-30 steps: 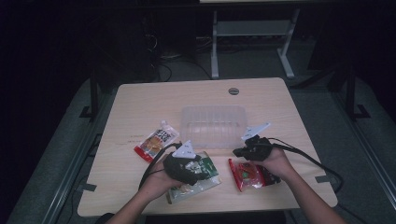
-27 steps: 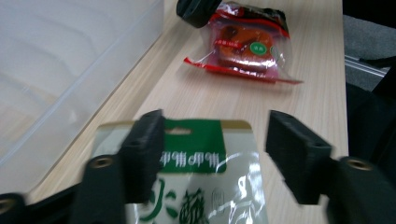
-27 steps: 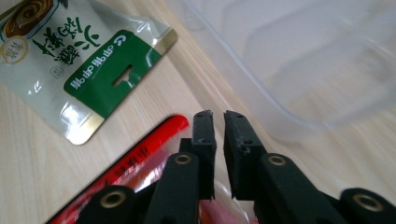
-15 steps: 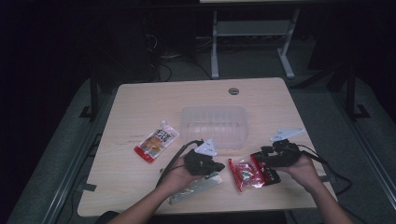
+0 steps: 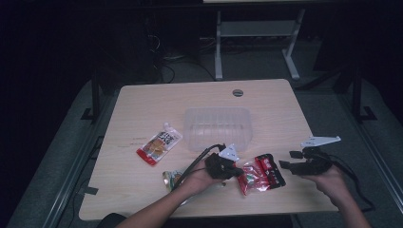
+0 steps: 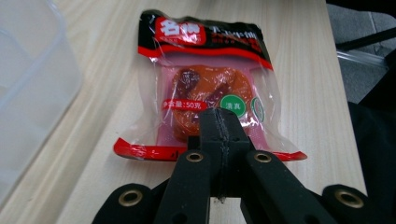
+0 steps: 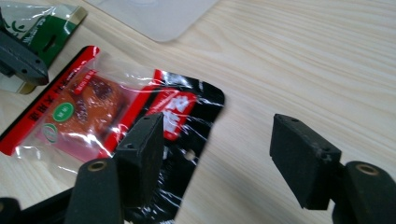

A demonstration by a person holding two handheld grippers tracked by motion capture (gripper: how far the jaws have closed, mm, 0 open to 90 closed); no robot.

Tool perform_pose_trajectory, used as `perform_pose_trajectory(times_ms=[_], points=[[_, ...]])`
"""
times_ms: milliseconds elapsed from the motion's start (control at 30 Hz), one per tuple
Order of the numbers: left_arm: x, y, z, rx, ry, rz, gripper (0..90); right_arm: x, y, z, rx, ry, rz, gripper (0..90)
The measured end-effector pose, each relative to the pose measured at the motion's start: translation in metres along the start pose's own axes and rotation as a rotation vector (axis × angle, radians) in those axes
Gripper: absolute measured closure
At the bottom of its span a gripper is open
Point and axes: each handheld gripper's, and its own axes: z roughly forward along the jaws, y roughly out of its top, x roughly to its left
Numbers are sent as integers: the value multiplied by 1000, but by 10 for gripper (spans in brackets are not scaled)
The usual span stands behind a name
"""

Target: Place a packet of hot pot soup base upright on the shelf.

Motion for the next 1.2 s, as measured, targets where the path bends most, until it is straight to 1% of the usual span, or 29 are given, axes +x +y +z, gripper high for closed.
perform_pose_trajectory(times_ms=[33,67,167,300,333,367,467,533,567,600,667,700,733,800,833,867,900,933,967,1000,1100,1133,1200], points=[[0,0,0,0,0,0,898,0,0,0,0,0,0,340],[0,-2,2,15,0,2,898,-3,-2,-3,-11,-4,10,335],[0,-4,4,25,5,-4,898,-6,-3,-6,-29,-3,25,331],[1,-6,5,30,8,-5,898,-7,-3,-7,-34,3,32,325],[0,-7,5,42,15,-5,898,-7,-2,-7,-36,5,33,321],[0,-8,5,43,16,-4,898,-6,-2,-7,-37,8,34,317],[0,-11,5,48,17,-11,898,-5,0,-7,-48,30,33,301],[0,-12,5,48,17,-16,898,-3,1,-7,-49,52,42,291],[-1,-12,5,52,17,-17,898,-3,2,-6,-52,58,35,287],[-1,-13,5,53,17,-24,898,-1,2,-5,-48,67,42,283],[-1,-13,6,56,18,-25,899,-1,3,-4,-50,74,35,278],[-1,-15,6,69,21,-31,899,2,4,-2,-41,92,34,271],[-1,-16,6,60,18,-39,899,3,4,-1,-40,98,31,270],[-1,-16,6,63,18,-37,898,5,5,2,-30,117,35,266],[-1,-16,6,63,18,-37,899,5,5,2,-30,117,35,266],[-1,-16,6,64,20,-34,899,7,6,6,-32,134,29,265],[-1,-16,6,64,21,-32,899,7,6,6,-32,134,29,265],[-1,-16,6,63,24,-33,899,9,7,8,-24,151,29,265],[-1,-16,6,63,24,-33,899,9,7,8,-24,151,29,265],[-2,-16,6,62,24,-34,899,11,7,12,-11,169,30,265],[-2,-16,6,61,26,-34,899,12,7,16,4,178,30,265],[-2,-16,6,65,27,-28,899,13,6,19,19,193,38,266],[-2,-16,6,61,28,-30,899,13,6,21,21,201,37,272]])
